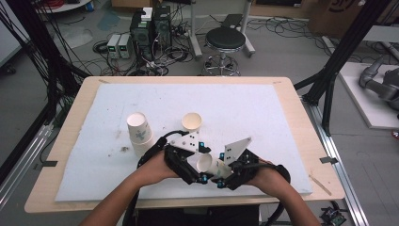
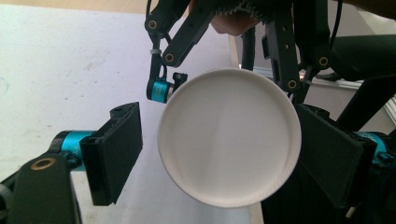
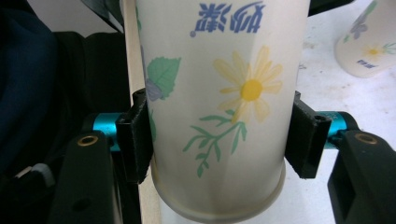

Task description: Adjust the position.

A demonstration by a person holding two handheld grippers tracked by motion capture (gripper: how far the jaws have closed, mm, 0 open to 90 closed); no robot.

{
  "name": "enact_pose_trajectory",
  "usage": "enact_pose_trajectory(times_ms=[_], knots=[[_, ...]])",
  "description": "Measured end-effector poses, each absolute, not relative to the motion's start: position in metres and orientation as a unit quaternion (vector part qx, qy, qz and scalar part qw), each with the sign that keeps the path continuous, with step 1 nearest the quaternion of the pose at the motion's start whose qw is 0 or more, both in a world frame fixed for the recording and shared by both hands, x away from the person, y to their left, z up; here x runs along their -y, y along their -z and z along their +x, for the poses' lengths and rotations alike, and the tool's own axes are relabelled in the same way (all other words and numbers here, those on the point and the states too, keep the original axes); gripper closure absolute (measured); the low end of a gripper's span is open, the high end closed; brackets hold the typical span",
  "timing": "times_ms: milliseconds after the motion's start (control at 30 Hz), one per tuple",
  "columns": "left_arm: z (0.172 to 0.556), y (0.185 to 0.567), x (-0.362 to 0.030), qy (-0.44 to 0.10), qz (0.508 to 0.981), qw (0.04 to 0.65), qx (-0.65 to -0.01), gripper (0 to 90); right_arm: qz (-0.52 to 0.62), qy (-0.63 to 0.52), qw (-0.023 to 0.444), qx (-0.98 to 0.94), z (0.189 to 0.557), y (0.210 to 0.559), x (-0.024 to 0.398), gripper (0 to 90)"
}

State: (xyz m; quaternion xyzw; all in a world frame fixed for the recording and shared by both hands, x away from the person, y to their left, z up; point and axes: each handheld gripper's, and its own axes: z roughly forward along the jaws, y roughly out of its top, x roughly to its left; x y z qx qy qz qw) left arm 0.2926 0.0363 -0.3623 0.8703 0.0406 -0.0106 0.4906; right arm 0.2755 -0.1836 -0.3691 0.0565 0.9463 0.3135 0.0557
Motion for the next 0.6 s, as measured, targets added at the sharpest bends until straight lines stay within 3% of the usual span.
enact_pose_trajectory(times_ms=[600], knots=[[0.2955,0.3682,-0.0318,0.031,0.888,0.458,-0.019,32.4,0.055,-0.257,0.041,-0.964,0.2756,0.3764,0.1755,36.0]])
